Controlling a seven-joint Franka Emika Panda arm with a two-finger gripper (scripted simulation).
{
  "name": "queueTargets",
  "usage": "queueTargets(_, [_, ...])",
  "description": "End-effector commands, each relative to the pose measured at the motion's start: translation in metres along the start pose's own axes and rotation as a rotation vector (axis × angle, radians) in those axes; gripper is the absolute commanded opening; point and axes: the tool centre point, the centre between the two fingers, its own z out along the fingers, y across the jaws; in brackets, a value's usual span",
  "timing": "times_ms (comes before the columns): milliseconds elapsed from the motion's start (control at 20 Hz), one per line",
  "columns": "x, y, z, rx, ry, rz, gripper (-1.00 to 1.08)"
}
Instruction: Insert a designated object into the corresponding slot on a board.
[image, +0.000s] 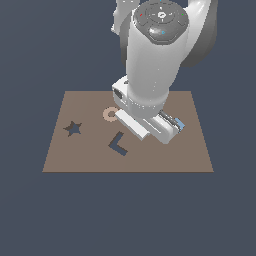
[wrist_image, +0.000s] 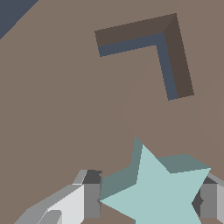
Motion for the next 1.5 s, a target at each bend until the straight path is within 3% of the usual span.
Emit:
queueTargets(0, [0.001, 0.013, -0.001, 0.0, 0.001, -0.08, -1.0])
queueTargets(700, [0.025, 0.083, -0.002, 0.001, 0.002, -0.53, -1.0])
queueTargets(1450, [0.083, 0.137, -0.004, 0.0, 0.004, -0.996, -1.0])
